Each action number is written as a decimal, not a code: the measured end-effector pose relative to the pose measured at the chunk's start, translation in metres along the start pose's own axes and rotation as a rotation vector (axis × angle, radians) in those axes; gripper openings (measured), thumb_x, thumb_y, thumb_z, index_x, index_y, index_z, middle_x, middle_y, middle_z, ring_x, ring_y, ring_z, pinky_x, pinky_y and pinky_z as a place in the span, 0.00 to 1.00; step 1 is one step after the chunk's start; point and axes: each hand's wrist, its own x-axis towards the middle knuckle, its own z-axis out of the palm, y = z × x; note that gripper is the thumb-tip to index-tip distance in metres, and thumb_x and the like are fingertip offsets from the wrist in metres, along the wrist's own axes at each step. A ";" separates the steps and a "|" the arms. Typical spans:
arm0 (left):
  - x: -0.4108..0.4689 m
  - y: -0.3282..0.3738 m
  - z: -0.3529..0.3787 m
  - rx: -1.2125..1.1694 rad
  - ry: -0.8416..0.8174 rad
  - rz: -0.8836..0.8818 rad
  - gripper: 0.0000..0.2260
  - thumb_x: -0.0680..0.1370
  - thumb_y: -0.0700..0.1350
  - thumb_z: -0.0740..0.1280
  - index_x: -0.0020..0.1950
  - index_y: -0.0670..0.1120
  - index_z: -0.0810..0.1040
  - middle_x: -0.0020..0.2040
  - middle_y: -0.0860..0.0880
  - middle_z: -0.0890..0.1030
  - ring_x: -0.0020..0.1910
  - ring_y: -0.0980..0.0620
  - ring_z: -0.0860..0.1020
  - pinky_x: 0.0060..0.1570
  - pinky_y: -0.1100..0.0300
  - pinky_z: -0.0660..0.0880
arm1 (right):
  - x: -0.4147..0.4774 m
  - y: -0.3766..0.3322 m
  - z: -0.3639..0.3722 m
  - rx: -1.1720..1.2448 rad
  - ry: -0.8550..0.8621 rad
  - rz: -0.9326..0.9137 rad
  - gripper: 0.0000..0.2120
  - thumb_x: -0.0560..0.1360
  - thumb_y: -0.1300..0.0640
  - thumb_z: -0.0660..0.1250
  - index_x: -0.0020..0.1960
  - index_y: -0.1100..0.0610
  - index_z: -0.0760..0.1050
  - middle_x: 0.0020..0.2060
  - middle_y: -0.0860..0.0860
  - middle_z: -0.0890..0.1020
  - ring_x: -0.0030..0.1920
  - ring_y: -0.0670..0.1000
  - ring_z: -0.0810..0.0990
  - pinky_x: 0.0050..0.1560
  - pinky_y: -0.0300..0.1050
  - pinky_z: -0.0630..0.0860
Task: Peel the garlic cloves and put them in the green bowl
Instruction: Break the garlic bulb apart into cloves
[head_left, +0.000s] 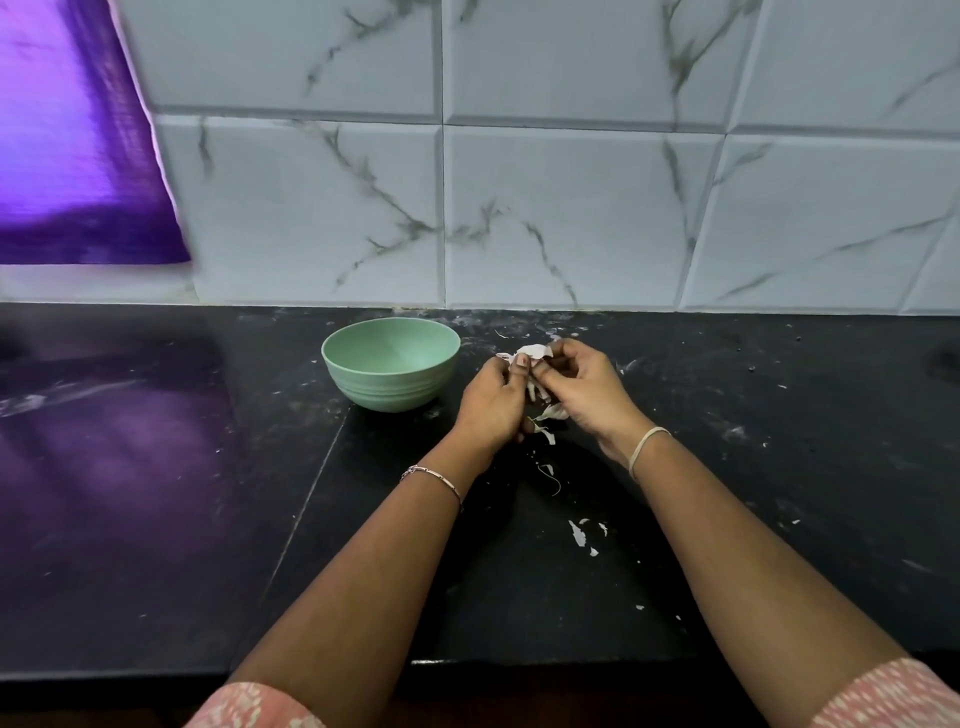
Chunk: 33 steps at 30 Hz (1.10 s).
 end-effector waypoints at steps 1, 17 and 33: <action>0.000 0.000 0.000 -0.004 0.018 -0.001 0.13 0.83 0.54 0.56 0.51 0.45 0.71 0.39 0.43 0.79 0.26 0.50 0.75 0.25 0.61 0.70 | 0.000 0.000 0.001 0.017 0.015 0.000 0.01 0.77 0.59 0.69 0.48 0.55 0.78 0.41 0.53 0.81 0.41 0.48 0.79 0.46 0.43 0.76; -0.012 0.007 0.004 0.520 0.190 0.148 0.08 0.84 0.46 0.52 0.49 0.44 0.64 0.50 0.39 0.79 0.51 0.39 0.77 0.42 0.55 0.63 | 0.007 0.012 0.029 -0.054 0.186 -0.008 0.04 0.75 0.58 0.71 0.47 0.54 0.84 0.42 0.49 0.86 0.47 0.50 0.84 0.55 0.55 0.80; -0.009 0.008 0.004 0.602 0.225 0.170 0.08 0.84 0.45 0.50 0.48 0.44 0.64 0.50 0.39 0.80 0.51 0.38 0.77 0.42 0.55 0.62 | 0.004 0.009 0.031 -0.077 0.222 0.006 0.05 0.76 0.58 0.71 0.50 0.52 0.84 0.42 0.48 0.86 0.45 0.49 0.84 0.53 0.53 0.80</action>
